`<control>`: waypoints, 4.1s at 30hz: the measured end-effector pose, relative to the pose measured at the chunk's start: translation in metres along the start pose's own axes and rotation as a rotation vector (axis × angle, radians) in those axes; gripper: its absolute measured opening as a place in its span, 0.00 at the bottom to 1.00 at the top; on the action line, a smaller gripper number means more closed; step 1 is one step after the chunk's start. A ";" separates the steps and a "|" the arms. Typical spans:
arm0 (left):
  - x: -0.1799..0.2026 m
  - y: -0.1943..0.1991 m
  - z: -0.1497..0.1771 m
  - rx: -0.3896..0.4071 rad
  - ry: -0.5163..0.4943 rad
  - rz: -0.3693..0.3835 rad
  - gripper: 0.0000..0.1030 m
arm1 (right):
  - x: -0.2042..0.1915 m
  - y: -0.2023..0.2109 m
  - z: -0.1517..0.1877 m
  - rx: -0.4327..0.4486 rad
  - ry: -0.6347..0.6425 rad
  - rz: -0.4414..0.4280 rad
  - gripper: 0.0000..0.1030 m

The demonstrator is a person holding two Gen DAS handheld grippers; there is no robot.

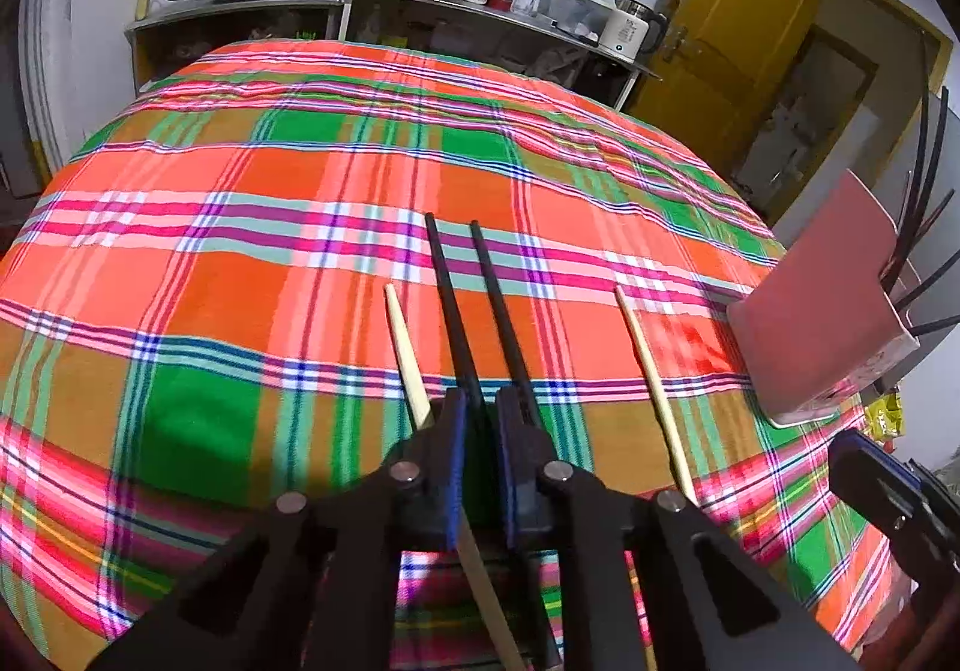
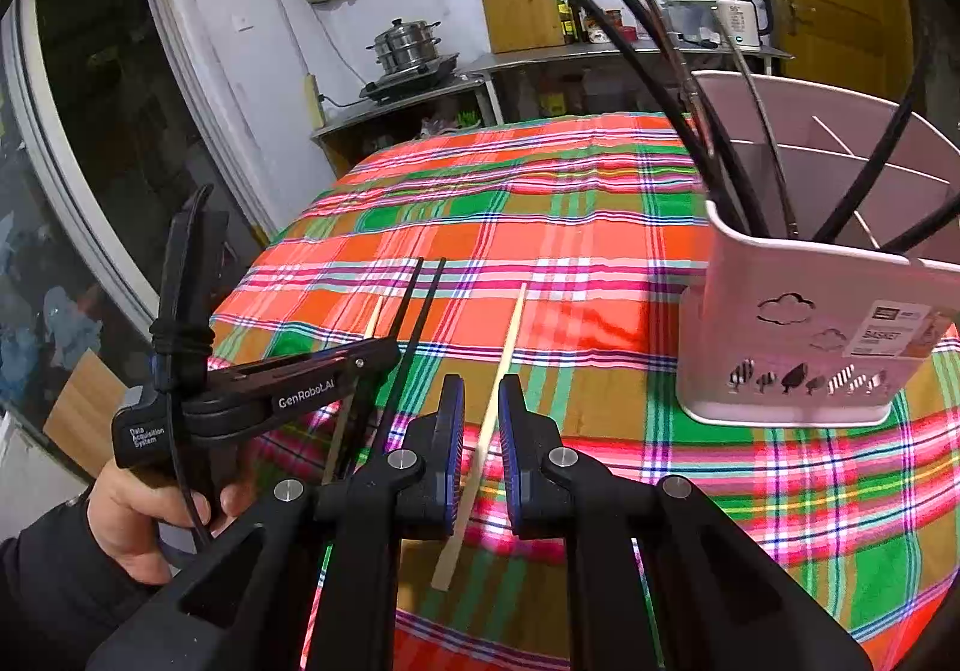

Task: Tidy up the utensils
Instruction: 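Lower the left tool onto a black chopstick and close its fingers, then lift the black chopstick with the left tool and carry it over the holder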

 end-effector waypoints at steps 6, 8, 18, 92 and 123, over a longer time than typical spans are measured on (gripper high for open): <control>-0.015 0.006 0.003 0.004 0.012 -0.042 0.11 | -0.008 -0.013 -0.003 -0.018 0.015 -0.015 0.12; -0.022 0.008 0.005 0.005 0.025 -0.051 0.11 | -0.012 -0.021 -0.004 -0.027 0.020 -0.024 0.12; -0.049 0.017 0.009 -0.007 0.061 -0.072 0.11 | -0.027 -0.075 -0.007 -0.104 0.042 -0.063 0.12; -0.001 0.152 -0.044 0.195 -0.057 0.084 0.06 | -0.048 0.026 -0.075 0.153 0.046 -0.113 0.05; 0.168 0.199 -0.084 0.250 -0.235 0.328 0.06 | 0.031 0.178 -0.097 0.388 -0.037 0.078 0.05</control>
Point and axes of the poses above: each gripper's, at about its wrist camera, not at the fingertips, and y roughly against the way its jaws point, x to its right, z to its underside, the point moved 7 cm from there along -y, roughly the way its jaws point, and after that the axes turned 9 degrees about -z, right-handed, at the moved point
